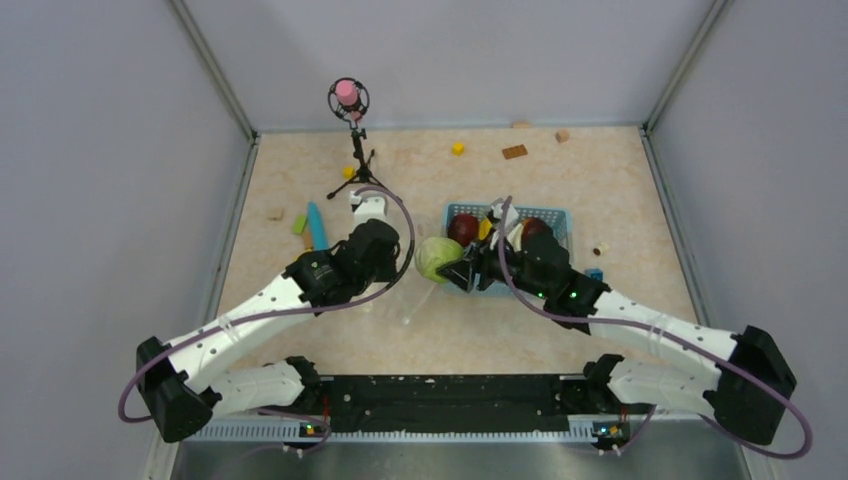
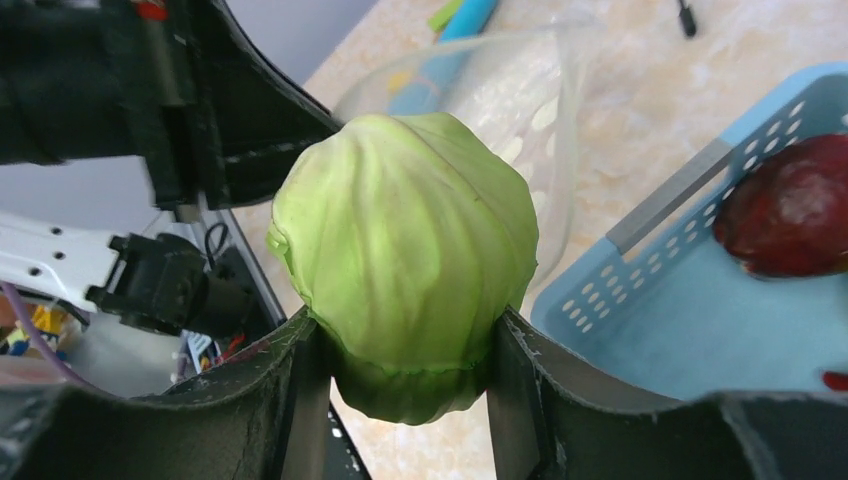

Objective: Place the food in the zip-top bag and seal the zipper
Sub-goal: Place the fake vegetable in the zipper food storage bag.

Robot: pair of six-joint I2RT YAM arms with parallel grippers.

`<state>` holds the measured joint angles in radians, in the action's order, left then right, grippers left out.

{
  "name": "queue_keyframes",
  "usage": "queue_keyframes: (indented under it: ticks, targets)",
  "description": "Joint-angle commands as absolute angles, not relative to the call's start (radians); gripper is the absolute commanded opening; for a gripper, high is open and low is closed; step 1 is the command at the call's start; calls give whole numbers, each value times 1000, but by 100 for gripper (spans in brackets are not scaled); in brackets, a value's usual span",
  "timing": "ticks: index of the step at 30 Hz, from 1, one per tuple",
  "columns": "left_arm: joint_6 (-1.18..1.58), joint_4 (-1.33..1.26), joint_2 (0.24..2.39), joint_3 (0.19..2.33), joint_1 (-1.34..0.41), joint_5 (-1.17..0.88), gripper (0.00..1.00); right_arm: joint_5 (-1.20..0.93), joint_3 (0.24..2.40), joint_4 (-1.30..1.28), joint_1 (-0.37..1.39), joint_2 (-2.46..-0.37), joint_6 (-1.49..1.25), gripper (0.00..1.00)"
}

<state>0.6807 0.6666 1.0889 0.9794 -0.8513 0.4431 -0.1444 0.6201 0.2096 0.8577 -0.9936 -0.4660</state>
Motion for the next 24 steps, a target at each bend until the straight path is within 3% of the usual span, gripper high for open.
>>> queue_keyframes:
  ticks: [1,5,12,24]
  targets:
    - [668,594,1054,973,-847,385,0,-188,697,333,889,-1141,-454,45]
    - [663,580,1034,965,-847,352,0,-130,756,318,905,-1247,-469,57]
    - [657,547,993,946,-847,271,0,-6,809,292,919,-1319,-540,98]
    - [682,569,992,966,-844,330,0,71,860,137,926,-1264,-519,99]
